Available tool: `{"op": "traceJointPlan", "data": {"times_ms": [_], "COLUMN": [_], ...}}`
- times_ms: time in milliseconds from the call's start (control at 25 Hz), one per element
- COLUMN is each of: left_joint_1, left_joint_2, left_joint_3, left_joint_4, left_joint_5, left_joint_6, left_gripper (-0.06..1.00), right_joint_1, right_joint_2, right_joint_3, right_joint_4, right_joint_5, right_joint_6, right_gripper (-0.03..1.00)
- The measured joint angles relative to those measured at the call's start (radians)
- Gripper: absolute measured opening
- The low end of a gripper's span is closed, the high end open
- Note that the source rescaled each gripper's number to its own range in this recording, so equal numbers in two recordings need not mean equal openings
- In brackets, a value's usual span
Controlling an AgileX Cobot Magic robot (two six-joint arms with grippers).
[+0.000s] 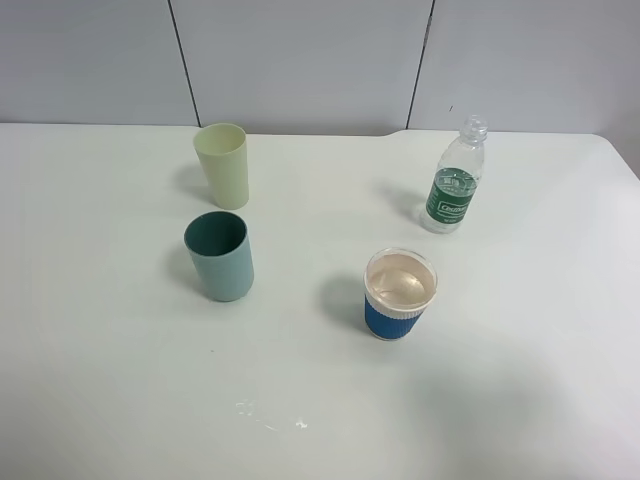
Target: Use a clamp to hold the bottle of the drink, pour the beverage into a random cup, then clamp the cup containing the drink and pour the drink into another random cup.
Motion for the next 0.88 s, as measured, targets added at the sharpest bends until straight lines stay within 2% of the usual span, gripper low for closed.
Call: {"op": "traceJointPlan", "data": {"times_ms": [880], "left_joint_1": [-0.004], "left_joint_2": [0.000], "left_joint_3": [0.000], "left_joint_4": [0.000], "left_joint_5": [0.000], "left_joint_6": [-0.007], "left_gripper": [1.00], "right_joint_1": [0.000], "right_joint_2": [0.000], "right_joint_3": [0.000], "right_joint_4": [0.000], "right_joint_5": [0.000], "right_joint_6": [0.000], "right_gripper": [1.00]}}
